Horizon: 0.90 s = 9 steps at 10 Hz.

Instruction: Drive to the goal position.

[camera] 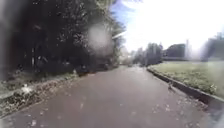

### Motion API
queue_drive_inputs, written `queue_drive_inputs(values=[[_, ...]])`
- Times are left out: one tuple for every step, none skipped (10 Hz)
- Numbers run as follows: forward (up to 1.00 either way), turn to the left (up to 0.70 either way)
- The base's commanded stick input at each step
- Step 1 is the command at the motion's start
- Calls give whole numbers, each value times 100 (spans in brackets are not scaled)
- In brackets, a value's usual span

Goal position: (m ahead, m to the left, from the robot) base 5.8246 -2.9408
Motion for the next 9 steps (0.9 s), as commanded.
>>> queue_drive_inputs(values=[[45, 0], [45, 0], [45, 0], [45, 0], [45, 0], [45, 0], [45, 0], [45, 0], [45, 0]])
